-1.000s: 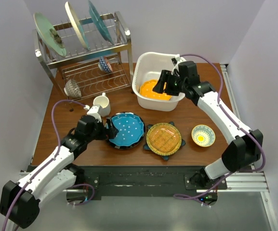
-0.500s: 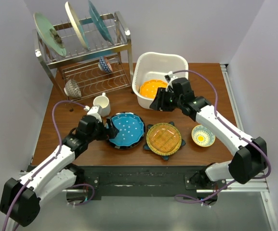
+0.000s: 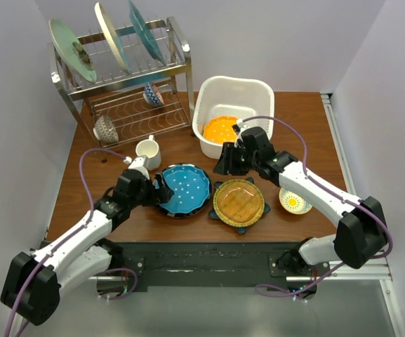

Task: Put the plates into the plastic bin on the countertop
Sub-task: Pick up the plate at the center of the board.

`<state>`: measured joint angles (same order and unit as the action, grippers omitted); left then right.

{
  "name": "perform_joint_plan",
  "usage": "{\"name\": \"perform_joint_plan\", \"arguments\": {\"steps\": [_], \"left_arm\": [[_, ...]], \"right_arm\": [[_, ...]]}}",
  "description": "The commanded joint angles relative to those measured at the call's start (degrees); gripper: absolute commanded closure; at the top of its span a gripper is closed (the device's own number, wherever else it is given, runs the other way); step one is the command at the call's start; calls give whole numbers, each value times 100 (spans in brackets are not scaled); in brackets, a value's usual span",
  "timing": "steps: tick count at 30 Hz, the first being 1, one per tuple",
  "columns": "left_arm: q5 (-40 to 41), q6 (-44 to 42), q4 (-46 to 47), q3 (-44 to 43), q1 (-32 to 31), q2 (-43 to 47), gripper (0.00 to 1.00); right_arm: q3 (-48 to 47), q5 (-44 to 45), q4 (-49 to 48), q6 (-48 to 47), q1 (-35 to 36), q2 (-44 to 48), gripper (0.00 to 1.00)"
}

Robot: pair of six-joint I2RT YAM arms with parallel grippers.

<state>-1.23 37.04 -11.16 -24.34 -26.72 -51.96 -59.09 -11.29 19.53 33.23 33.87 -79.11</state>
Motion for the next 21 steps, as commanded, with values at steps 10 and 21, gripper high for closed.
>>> {"name": "perform_joint_plan", "arguments": {"steps": [10,21], "left_arm": [[-193,243,676,245,-17,-288,37],[-281,216,843,333,-17,-446,70]], "right_arm": [[460,-145,-546,227,59,168,49],[556,-269,-696,307,146,-130,49]]}}
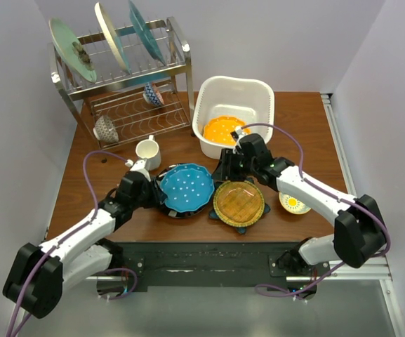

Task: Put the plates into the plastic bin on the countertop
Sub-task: Pick up the plate at the center of the board.

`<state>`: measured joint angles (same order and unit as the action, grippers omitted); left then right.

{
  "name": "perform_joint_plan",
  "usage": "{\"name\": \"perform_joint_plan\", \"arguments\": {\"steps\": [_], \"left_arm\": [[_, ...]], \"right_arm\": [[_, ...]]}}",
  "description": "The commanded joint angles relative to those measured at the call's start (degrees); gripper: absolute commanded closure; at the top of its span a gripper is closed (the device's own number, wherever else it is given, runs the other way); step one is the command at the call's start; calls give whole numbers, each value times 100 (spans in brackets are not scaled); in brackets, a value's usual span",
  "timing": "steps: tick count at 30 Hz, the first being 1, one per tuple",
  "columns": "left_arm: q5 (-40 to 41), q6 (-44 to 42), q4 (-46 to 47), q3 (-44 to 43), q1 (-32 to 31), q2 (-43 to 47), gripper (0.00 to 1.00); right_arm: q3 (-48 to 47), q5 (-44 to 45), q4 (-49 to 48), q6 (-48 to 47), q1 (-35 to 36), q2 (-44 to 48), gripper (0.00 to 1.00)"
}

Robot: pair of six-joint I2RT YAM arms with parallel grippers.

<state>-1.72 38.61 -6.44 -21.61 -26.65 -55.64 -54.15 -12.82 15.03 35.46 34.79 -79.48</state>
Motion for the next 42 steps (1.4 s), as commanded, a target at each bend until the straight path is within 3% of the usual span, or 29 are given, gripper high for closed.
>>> {"name": "perform_joint_plan", "arguments": {"steps": [1,21,42], "left_arm": [[-241,59,371,69,-24,-114,71],[-435,-20,775,78,-24,-334,74],[-892,-11,1276,148,-24,-404,77]], "right_arm": [[63,-124,-272,84,46,-111,49],[326,-221,-852,277,107,-902,48],[634,-625,-1485,558,107,-727,52]]}}
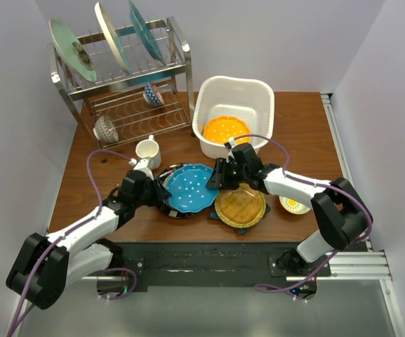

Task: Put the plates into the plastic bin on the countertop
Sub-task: Pick up the plate at the center of the board.

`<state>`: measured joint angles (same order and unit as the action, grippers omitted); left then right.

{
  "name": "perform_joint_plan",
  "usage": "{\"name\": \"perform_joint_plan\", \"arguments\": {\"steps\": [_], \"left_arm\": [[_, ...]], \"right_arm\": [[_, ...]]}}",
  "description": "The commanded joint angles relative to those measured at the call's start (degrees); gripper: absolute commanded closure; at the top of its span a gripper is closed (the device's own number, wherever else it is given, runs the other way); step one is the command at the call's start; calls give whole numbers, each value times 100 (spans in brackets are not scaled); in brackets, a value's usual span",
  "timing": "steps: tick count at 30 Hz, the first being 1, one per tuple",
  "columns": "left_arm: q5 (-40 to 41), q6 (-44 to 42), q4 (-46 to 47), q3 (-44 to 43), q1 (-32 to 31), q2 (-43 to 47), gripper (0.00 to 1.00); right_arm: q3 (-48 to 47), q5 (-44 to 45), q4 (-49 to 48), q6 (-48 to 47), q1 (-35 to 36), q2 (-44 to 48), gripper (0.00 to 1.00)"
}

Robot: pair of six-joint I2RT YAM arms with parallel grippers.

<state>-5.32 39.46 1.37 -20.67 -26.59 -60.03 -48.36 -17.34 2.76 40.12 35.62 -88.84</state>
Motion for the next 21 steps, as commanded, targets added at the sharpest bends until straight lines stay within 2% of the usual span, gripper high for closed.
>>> {"name": "perform_joint_plan", "arguments": {"steps": [1,2,3,8,9,13,16,21], "left_arm": [[-540,-97,514,71,-31,53,76],[-540,-105,514,71,-31,70,76],[-540,-114,505,71,-31,79,76],[-531,-114,487,98,-31,123,72],[-531,-114,487,115,-31,132,71],[-523,-140,444,107,-31,158,66],[-461,-193,295,54,-31,219,61],[-303,-264,31,-51,-31,439,41]], "right_arm": [[63,-173,-259,93,24,252,52],[63,-173,-250,119,16,279,53],[63,-164,-250,119,16,297,61],[55,-120,-189,93,24,446,77],[55,-111,-162,93,16,455,83],[63,-50,-118,84,16,543,97],[46,29,-4,49,16,613,100],[11,135,163,5,24,727,100]]}}
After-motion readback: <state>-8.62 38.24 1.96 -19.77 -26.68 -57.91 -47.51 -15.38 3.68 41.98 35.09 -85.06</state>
